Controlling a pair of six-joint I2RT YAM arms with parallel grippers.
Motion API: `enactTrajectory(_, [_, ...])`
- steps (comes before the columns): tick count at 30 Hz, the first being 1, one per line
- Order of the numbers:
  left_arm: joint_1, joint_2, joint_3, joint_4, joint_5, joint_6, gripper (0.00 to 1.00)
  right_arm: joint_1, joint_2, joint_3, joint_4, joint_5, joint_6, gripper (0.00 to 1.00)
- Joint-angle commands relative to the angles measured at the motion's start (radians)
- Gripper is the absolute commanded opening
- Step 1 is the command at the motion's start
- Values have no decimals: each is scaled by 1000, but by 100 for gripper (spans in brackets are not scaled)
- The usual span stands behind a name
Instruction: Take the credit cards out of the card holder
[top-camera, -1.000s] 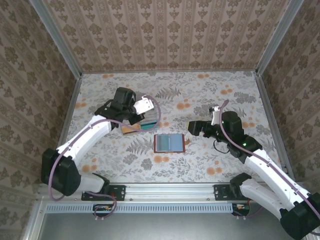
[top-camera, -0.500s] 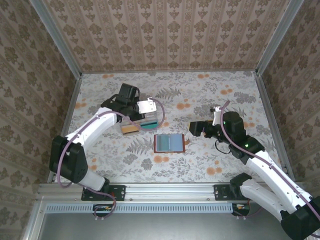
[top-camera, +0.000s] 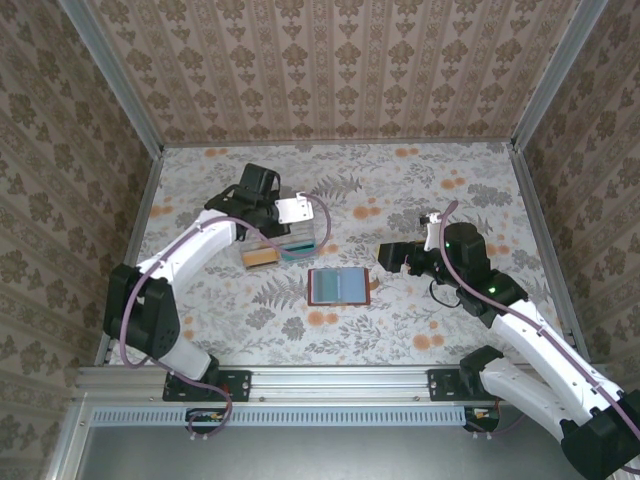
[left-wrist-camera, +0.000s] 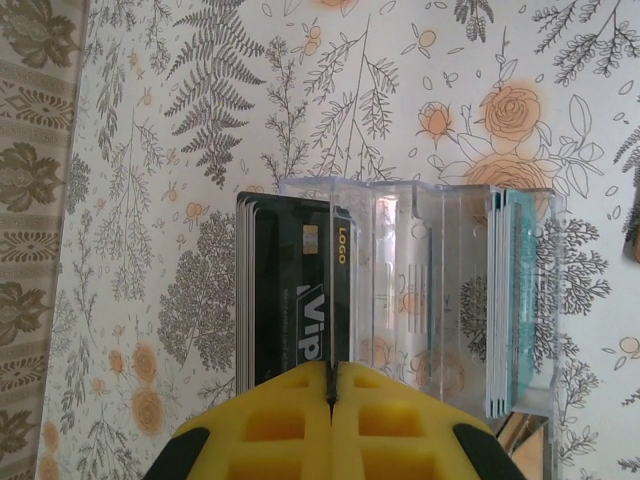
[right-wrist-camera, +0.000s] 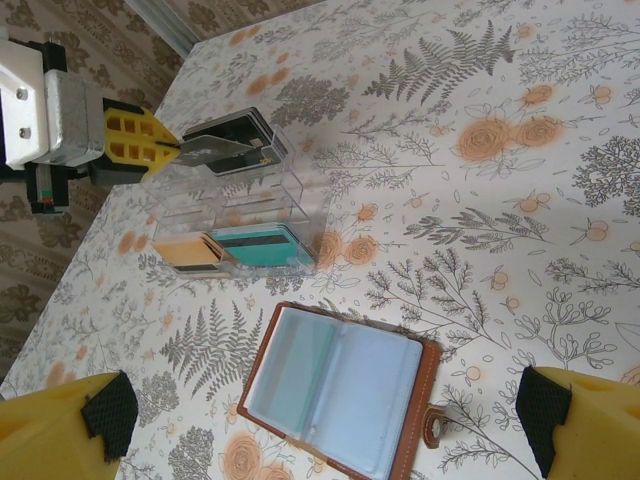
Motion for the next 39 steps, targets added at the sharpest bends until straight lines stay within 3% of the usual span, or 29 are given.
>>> enactTrajectory(1, [6,30,36,16,4,17,0,-4,-9,-2,2,13,-5,100])
enactTrajectory(17, [26,90,58,17,13,7,0,-4,-3,-14,13,12,9,100])
enactTrajectory(19, [27,92,61,17,11,3,11,-4,2,-14,17,7,10,100])
enactTrajectory(23, [26,92,63,19,3,-6,19,-4,6,-16,23,4,13,100])
enactTrajectory(39, [26,115,80,71,-98,-45,32,-3,24,-19,38,-17,17,100])
